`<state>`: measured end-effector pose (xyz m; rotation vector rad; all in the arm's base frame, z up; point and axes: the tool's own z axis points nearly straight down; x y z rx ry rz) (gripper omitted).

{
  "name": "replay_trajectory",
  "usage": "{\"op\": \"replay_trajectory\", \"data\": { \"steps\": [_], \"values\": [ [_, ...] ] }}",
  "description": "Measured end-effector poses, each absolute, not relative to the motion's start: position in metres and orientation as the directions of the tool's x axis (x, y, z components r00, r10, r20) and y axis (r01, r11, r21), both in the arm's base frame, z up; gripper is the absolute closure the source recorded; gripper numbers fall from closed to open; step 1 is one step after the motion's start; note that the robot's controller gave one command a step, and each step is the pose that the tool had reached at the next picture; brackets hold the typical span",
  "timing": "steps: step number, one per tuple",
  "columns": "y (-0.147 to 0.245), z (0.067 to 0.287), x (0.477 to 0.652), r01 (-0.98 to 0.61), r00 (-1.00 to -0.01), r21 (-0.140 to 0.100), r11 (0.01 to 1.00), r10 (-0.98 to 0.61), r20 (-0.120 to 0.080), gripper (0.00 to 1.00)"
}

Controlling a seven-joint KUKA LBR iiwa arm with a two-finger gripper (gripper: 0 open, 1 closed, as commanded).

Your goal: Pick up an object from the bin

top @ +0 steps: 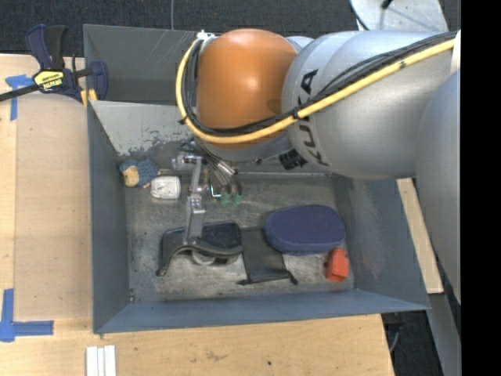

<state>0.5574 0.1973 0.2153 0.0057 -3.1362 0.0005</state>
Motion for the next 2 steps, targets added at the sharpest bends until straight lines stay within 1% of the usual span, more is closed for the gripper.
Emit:
{"op": "replay_trajectory", "data": {
  "steps": [1,2],
  "values": [
    [0.1676,0.0815,0.5435,-0.383,-0.924,0.000,0.924,-0.383,0.004,0.00],
    [0.1709,0.0860,0.5453,-0.382,-0.924,0.003,0.924,-0.382,-0.004,1.00]
  ]
}}
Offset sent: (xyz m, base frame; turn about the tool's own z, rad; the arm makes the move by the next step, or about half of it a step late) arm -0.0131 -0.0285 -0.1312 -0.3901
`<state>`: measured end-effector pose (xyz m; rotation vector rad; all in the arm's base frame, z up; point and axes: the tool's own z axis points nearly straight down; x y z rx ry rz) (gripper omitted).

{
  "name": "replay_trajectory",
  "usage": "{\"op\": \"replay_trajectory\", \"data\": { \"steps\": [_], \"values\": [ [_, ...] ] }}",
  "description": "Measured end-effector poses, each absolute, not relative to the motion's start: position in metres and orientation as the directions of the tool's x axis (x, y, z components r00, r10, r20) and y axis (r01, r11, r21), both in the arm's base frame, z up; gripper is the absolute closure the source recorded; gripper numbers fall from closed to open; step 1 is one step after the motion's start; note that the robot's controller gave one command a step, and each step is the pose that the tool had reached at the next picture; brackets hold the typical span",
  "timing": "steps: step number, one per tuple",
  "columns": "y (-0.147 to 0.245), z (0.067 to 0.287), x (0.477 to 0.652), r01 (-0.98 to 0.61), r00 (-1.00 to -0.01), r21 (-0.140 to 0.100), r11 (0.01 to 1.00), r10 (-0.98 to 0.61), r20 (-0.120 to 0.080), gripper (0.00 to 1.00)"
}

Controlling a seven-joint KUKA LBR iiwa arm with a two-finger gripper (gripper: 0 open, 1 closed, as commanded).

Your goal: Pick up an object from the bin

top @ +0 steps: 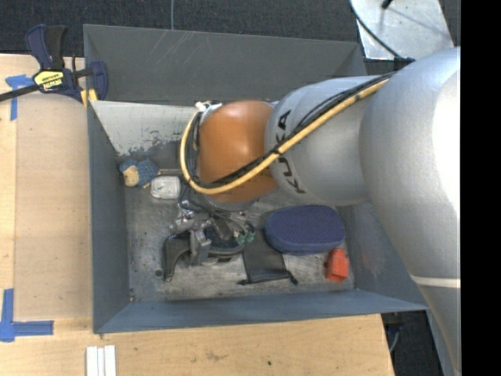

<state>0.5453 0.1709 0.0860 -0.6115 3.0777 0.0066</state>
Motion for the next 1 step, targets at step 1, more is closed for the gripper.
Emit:
{"op": "replay_trajectory", "data": {
  "steps": [1],
  "values": [
    [0.1708,0.2022,0.5404,-0.374,-0.927,-0.001,0.927,-0.374,-0.006,1.00]
  ]
}}
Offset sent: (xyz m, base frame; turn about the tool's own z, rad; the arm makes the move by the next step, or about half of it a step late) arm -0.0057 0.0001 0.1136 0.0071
